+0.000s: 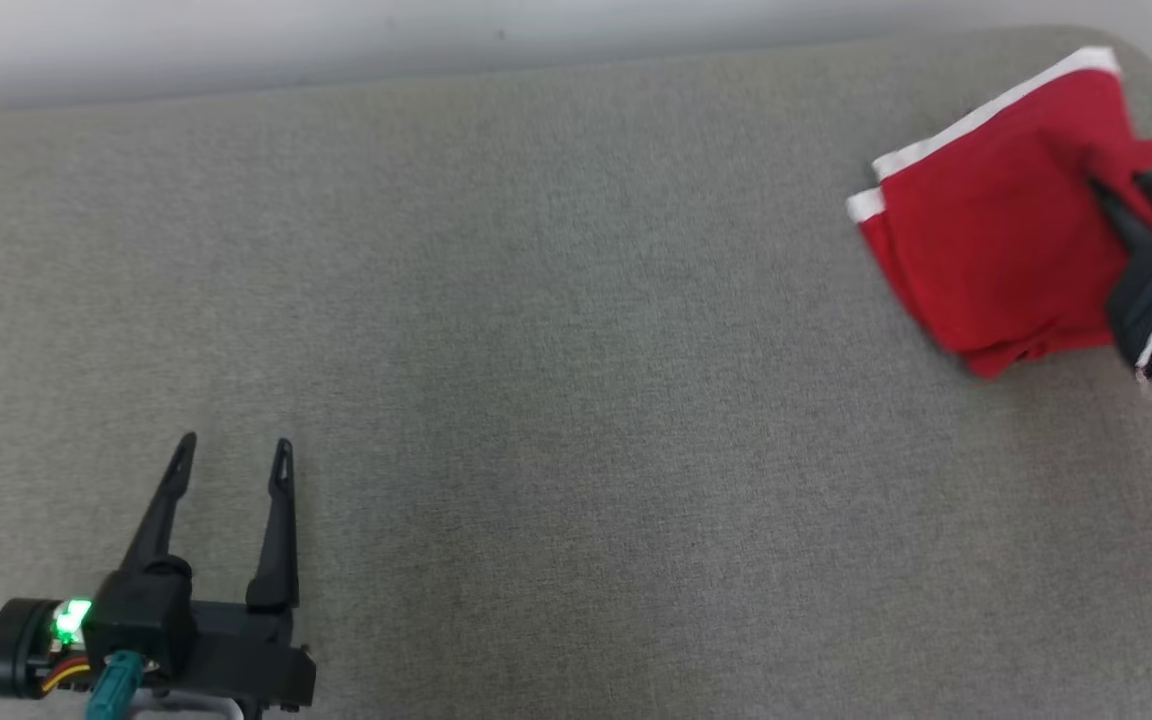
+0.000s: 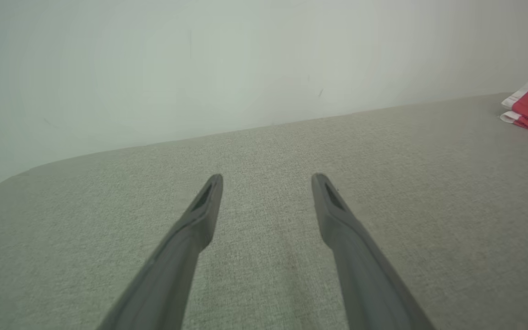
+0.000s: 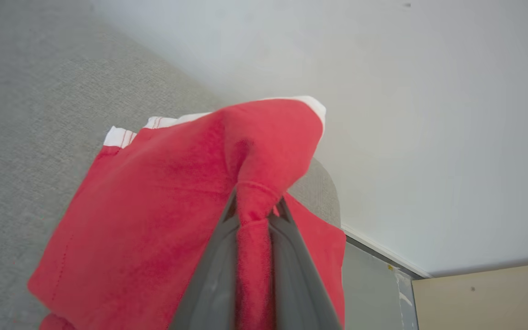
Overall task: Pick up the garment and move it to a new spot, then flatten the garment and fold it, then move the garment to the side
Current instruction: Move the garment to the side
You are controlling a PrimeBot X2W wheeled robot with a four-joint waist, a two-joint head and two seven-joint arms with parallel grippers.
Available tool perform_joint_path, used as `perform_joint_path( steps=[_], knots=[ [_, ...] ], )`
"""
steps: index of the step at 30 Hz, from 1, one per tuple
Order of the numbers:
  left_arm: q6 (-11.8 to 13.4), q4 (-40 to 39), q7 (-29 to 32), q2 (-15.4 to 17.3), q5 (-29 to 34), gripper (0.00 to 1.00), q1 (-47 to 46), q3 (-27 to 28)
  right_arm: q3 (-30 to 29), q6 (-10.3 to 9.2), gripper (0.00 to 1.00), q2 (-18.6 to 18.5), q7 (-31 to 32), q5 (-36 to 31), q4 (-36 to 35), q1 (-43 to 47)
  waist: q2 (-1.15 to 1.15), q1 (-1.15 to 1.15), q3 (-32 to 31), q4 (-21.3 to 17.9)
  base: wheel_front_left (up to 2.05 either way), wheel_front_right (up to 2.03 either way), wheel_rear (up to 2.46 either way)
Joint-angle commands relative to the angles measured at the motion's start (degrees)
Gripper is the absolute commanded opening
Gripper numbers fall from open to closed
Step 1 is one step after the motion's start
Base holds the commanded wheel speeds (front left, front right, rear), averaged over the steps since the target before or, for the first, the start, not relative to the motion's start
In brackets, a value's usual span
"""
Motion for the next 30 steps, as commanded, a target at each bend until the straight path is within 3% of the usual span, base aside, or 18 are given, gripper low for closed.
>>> perform_joint_path(
  steps=[1, 14, 21, 22, 23, 24, 27, 30],
  knots=[
    [0.39, -0.77, 0.37, 0.65, 0.84, 1.0, -1.2, 0.23, 0.61, -0.15, 0.0, -0.97, -0.01, 0.58, 0.35, -1.75, -0.01, -0.01, 3.0, -1.67, 0.0, 0.0, 0.0],
    [1.9, -6.55, 3.03, 2.87, 1.15, 1.0, 0.28, 1.05, 3.72, -0.15, 0.0, -6.53, 0.5, 4.91, 4.66, -8.1, -0.01, -0.01, 6.83, -2.85, 0.0, 0.0, 0.0],
    [2.35, -7.45, 3.48, 3.14, 1.2, 1.0, 0.0, 0.73, 4.1, -0.15, 0.03, -6.08, -0.68, 7.1, 7.24, -7.24, -0.01, -0.01, 7.47, -2.28, 0.0, 0.0, 0.0],
    [2.33, -7.54, 3.52, 3.15, 1.19, 1.0, -0.02, 0.67, 4.11, -0.15, 0.33, -5.88, -0.81, 7.19, 7.66, -7.43, -0.01, -0.01, 7.53, -2.2, 0.0, 0.0, 0.0],
    [2.4, -7.56, 3.58, 3.22, 1.13, 1.0, -0.09, 0.7, 3.98, -0.15, 0.54, -5.81, -1.29, 7.33, 8.06, -7.79, -0.01, -0.01, 7.59, -2.13, 0.0, 0.0, 0.0],
    [2.51, -7.49, 3.59, 3.26, 1.06, 1.0, -0.15, 0.75, 3.9, -0.15, 1.0, -5.66, -1.53, 7.44, 8.53, -7.99, -0.01, -0.01, 7.59, -2.06, 0.0, 0.0, 0.0],
    [2.85, -6.93, 3.23, 2.99, 0.71, 1.0, 0.04, 0.73, 4.25, -0.15, 1.0, -5.37, -1.9, 6.34, 10.36, -8.89, -0.01, -0.01, 6.91, -1.81, 0.0, 0.0, 0.0],
    [2.84, -5.49, 2.11, 1.96, -0.14, 1.0, 0.67, 0.56, 0.65, -0.15, 1.0, -5.93, -3.25, 7.94, 12.65, -10.32, -0.01, -0.01, 4.45, -1.21, 0.0, 0.0, 0.0]
  ],
)
